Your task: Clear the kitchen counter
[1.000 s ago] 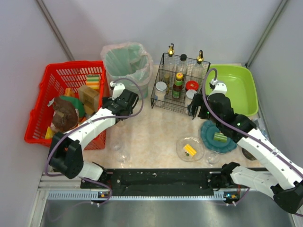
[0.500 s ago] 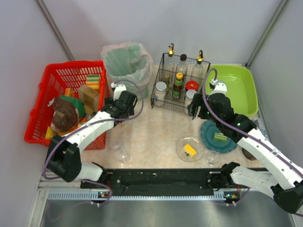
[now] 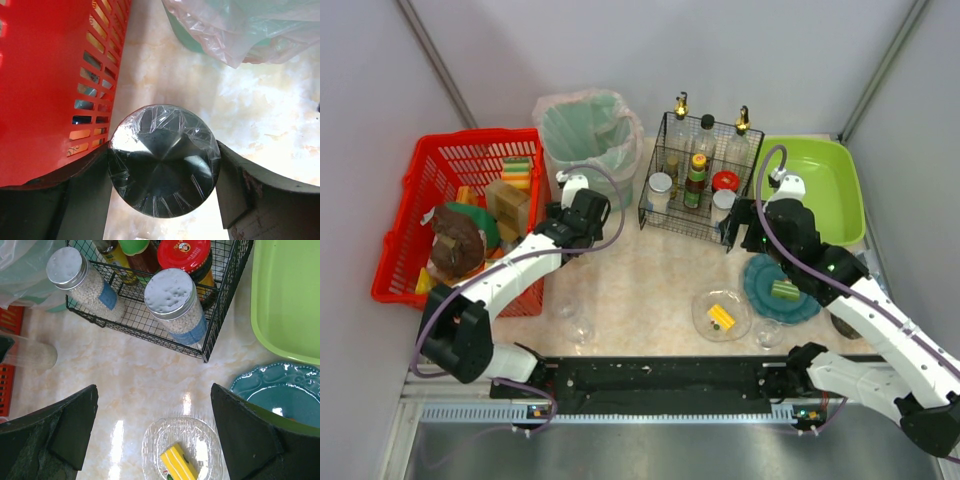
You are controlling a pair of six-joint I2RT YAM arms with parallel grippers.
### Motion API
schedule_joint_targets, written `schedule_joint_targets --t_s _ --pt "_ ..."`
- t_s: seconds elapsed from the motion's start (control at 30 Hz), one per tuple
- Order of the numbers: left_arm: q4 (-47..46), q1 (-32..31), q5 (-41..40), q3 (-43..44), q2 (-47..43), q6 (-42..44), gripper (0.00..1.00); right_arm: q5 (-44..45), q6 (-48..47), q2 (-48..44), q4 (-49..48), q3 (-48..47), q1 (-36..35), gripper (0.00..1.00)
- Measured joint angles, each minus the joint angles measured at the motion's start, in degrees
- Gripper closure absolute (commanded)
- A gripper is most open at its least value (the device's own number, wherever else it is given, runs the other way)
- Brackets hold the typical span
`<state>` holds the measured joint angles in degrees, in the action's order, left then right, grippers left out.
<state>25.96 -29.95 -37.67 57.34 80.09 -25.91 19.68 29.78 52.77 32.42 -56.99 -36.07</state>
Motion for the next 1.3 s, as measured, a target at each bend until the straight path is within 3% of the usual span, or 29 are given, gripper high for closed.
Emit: schedule_joint_targets --t_s 0.53,0.83,1.07,1.3 --pt "3.58 -1.22 19.39 1.92 -6.27 3.65 0.48 3.06 -0.2 -3.1 0.26 0.0 0.0 0.08" --pt "2.97 -5.99 26.62 11.15 -7.3 4.92 0.5 6.08 -0.68 -6.82 0.35 -0.13 0.0 0.08" --pt "-1.14 -10.93 30.82 21.14 -2.03 5.95 0.5 7.48 -0.83 -10.47 0.72 -0.15 0.0 0.08" --pt "-5.46 -14.99 28.55 29.49 7.28 9.53 0.5 8.83 -0.85 -13.99 1.79 -0.15 0.0 0.08"
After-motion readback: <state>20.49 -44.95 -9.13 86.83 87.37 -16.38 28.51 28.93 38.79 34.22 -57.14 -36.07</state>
